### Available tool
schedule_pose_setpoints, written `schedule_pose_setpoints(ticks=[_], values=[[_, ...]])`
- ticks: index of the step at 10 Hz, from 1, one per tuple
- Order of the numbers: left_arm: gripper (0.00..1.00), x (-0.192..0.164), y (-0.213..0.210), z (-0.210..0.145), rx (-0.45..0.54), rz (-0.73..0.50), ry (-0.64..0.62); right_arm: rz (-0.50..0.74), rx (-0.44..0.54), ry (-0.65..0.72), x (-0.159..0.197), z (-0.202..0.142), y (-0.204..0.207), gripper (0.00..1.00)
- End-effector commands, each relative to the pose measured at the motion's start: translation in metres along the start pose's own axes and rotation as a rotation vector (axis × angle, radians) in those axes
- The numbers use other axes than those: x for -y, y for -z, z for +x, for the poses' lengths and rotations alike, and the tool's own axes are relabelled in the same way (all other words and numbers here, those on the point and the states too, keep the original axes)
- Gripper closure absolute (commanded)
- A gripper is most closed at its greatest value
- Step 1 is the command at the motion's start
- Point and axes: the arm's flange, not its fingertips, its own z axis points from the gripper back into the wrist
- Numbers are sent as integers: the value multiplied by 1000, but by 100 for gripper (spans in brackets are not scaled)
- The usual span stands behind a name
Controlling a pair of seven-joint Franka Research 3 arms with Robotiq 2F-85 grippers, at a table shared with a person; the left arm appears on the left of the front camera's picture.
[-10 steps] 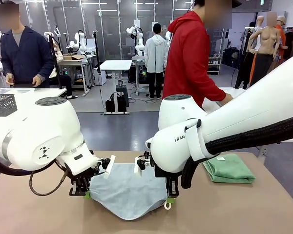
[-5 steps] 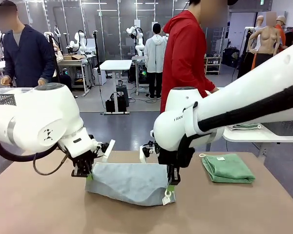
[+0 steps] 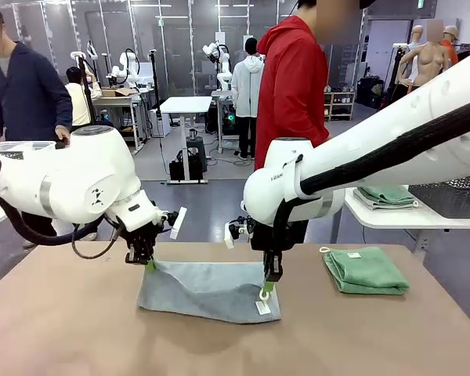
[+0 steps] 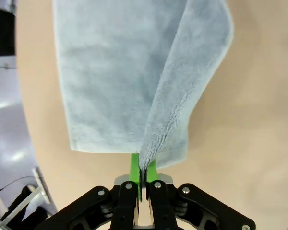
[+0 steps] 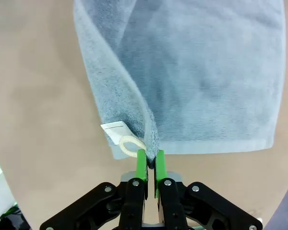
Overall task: Fold the towels and place them in the basket.
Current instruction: When a person lays out a Towel with hook on the table, fold it in half twice.
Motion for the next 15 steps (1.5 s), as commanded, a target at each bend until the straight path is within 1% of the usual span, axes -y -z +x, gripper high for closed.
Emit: schedule_pose_setpoints(ticks=[1, 4, 6, 8, 11, 15], values=[[94, -22, 2, -2, -21, -26, -24, -29, -20, -23, 22, 5, -4, 92], [94, -40, 11, -13, -8, -26, -60, -71, -24, -5, 46, 2, -8, 92], [94, -52, 20, -25, -16, -25, -107, -79, -27, 26, 55, -6, -7, 92], [94, -62, 28, -34, -12, -25, -129, -124, -38, 18, 66, -16, -4, 92], [94, -69, 39, -39, -13, -41, -160, -131, -32, 24, 75, -22, 5, 92], [94, -79, 55, -47, -20, -53, -187, -170, -4, 0, 83, -17, 17, 92]])
